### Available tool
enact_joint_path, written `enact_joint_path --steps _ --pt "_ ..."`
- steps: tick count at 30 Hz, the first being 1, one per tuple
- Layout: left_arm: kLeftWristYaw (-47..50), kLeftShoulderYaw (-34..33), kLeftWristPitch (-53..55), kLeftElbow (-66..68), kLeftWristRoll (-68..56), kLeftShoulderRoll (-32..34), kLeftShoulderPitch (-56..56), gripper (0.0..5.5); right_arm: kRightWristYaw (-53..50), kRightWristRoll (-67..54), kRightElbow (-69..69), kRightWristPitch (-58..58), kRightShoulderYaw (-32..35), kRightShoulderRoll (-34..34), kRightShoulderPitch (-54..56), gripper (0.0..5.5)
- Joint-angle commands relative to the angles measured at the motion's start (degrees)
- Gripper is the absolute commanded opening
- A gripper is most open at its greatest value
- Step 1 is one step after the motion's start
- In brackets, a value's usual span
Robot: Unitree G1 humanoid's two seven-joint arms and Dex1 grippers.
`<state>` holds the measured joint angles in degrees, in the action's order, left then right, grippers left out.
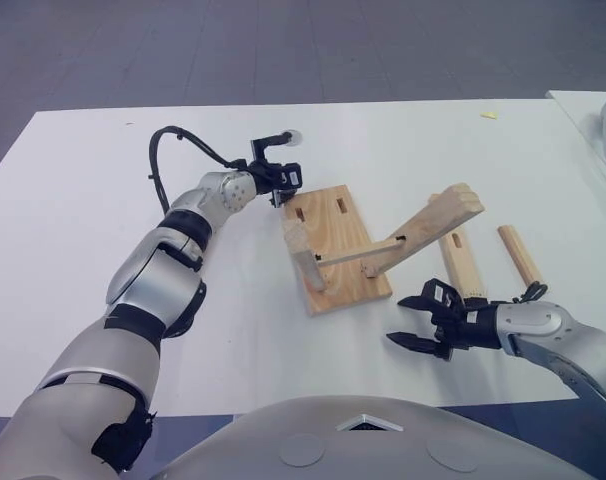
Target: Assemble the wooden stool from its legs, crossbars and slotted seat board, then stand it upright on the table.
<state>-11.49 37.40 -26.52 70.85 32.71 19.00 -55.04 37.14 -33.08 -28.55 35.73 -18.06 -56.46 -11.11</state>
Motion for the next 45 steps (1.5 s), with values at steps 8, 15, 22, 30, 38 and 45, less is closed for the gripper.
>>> enact_joint_path --steps 8,15,22,30,38,45 --pt "-10.2 -4.4 -4.8 4.3 -1.1 -0.5 0.9 5.40 -13.6 15.1 9.0 0.0 2.4 15.4 9.0 3.70" --pt "-28.3 -7.5 -12.8 -24.5 -15.0 7.7 21.4 5.40 -14.6 21.1 23.1 -5.5 6.7 22.7 20.2 3.70" --pt "-46.4 -6.7 16.7 -82.7 -42.2 31.9 49.4 5.40 -14.2 22.2 25.9 -6.6 11.2 23.7 19.7 3.70" --pt "-50.9 -21.4 30.9 -80.1 -49.3 31.0 33.9 5.40 -13.1 23.8 25.0 -7.2 15.9 22.2 22.7 3.70" --pt "-33.6 -18.6 12.6 -36.3 -28.2 18.2 12.8 5.40 -1.8 23.1 16.1 -1.6 14.4 14.4 8.9 3.70" --pt "-21.5 -5.4 -5.3 -8.2 -8.3 7.9 10.6 5.40 -3.7 22.3 9.5 1.9 11.8 20.2 5.8 3.70"
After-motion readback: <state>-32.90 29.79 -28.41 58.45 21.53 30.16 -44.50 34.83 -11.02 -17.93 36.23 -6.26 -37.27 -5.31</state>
